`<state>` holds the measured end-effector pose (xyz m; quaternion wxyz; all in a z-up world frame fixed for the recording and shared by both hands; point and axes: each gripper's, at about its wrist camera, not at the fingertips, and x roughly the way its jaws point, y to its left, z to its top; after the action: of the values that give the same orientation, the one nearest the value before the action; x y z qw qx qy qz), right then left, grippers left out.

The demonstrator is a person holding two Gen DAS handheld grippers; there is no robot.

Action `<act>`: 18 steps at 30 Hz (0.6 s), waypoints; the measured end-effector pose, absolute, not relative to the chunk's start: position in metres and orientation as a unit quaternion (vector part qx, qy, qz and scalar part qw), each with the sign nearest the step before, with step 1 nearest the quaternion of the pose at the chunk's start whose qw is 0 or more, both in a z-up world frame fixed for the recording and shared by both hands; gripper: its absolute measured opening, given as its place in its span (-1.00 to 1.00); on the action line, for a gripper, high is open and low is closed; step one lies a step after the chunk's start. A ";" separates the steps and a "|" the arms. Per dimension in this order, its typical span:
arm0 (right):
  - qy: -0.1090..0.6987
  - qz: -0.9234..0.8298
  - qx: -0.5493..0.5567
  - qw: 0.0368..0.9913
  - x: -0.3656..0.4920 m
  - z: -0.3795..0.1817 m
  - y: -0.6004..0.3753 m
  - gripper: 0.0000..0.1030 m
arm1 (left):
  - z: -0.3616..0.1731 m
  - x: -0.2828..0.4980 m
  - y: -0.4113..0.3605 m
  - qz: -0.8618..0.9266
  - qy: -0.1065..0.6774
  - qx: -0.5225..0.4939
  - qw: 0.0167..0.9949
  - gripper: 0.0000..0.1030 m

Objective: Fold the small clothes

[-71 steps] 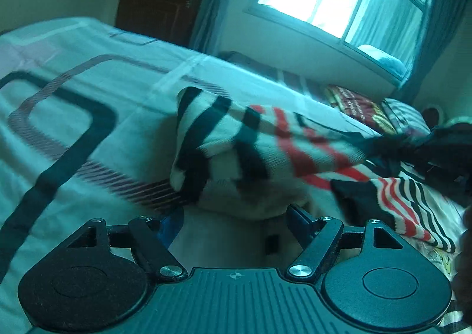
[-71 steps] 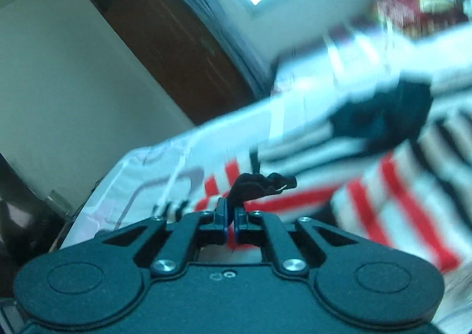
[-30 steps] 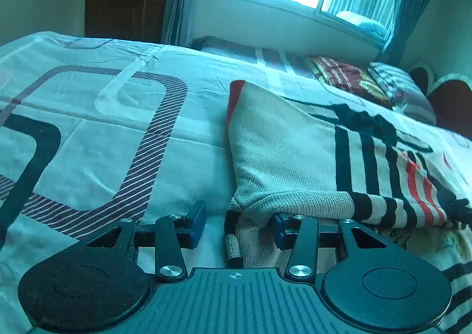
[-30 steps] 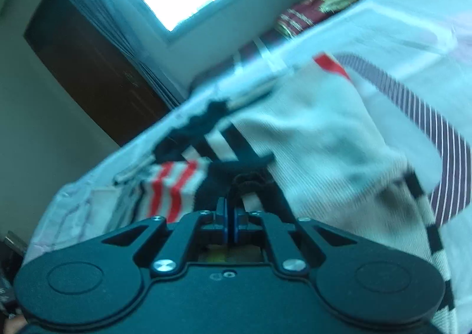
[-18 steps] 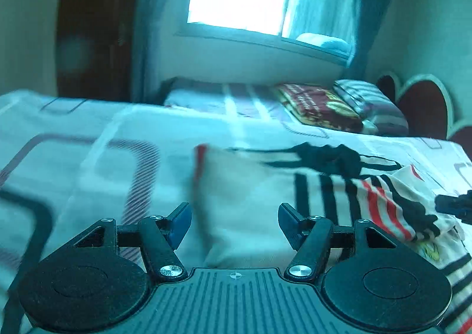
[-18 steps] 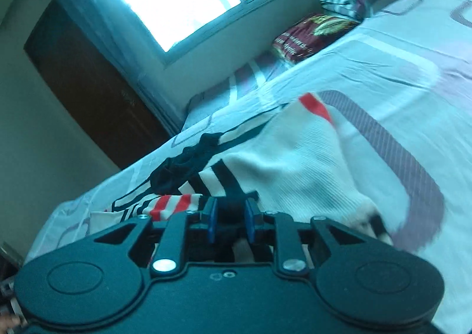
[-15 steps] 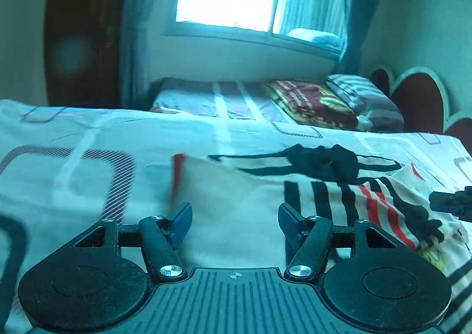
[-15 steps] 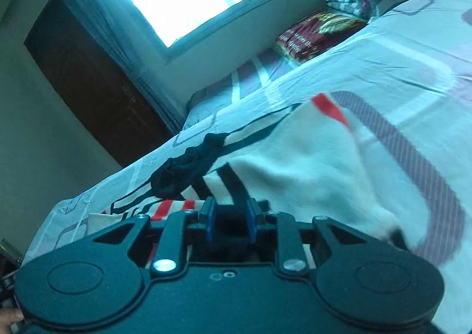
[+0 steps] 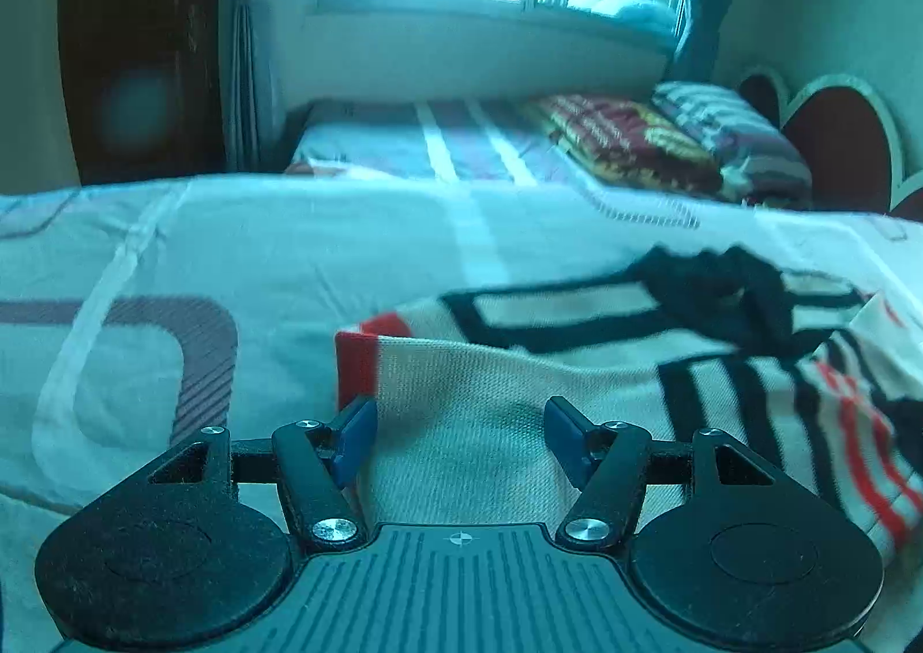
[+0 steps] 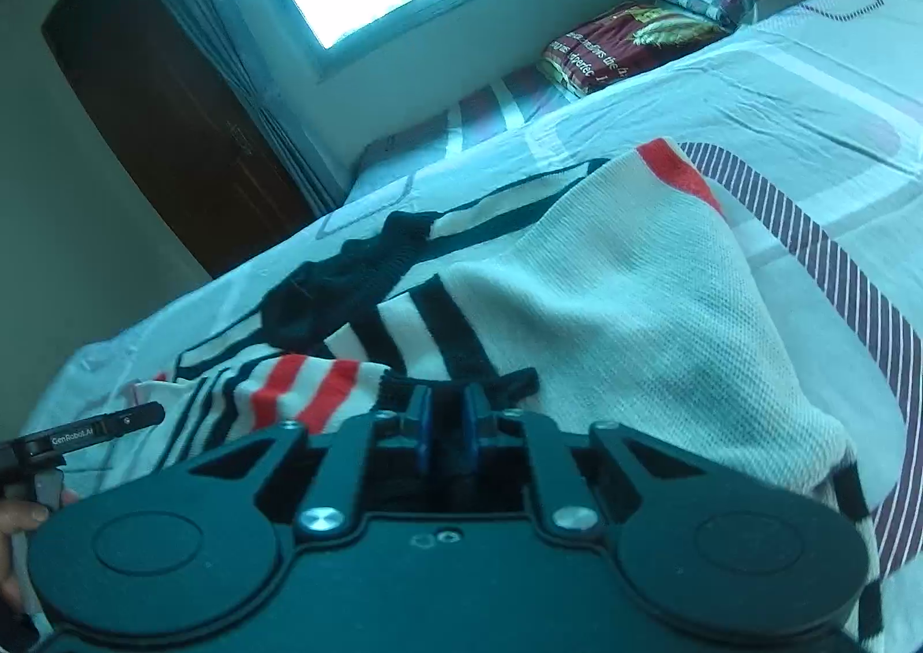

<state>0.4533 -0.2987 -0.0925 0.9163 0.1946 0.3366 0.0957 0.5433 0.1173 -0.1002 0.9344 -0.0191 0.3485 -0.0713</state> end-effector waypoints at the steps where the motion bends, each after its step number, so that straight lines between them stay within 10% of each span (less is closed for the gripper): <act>1: 0.338 0.094 0.188 0.917 0.455 -0.092 -0.298 -0.81 | -0.102 0.543 0.116 -0.073 0.345 -0.013 0.936 0.25; 5: 0.312 0.106 0.157 0.931 0.456 -0.071 -0.283 -0.52 | -0.086 0.536 0.110 -0.070 0.309 0.011 0.948 0.25; 18: 0.355 0.212 0.048 0.909 0.504 -0.093 -0.152 -0.70 | -0.103 0.563 0.101 -0.086 0.341 0.012 0.936 0.38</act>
<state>0.5044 -0.1523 -0.0929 0.9094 0.0480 0.3549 0.2117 0.5625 0.1015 -0.1032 0.9362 0.0119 0.3407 -0.0857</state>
